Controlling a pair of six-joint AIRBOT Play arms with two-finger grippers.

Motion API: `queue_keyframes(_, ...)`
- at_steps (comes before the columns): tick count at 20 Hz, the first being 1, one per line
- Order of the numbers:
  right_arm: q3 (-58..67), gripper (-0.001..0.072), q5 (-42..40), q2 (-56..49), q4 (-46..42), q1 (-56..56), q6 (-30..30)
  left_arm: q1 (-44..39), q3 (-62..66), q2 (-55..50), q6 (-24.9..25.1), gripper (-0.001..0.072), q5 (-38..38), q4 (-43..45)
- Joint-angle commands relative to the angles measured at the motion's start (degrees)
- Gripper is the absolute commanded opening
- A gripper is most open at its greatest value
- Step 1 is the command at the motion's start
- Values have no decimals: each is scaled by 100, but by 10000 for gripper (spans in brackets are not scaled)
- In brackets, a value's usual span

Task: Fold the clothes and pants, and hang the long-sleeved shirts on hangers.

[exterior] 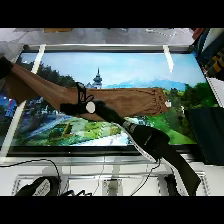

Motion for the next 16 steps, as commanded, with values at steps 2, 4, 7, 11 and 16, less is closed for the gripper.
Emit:
queue_keyframes(2,13,34,74,-35,94,13,7,-50,7,-2,-2,13,-66,-186)
queue_keyframes(4,13,34,398,50,11,-205,-96,-50,7,-92,-2,13,-57,-361)
queue_keyframes(7,13,34,1187,356,-433,-765,-511,-140,7,-450,4,12,-17,-997)
queue_keyframes(11,11,34,2723,1001,-1132,-1755,-1449,-754,9,-1167,382,11,61,-1056)
queue_keyframes(16,0,34,3755,1770,-1707,-3027,-1808,-2037,9,-1991,1473,11,197,-2280)
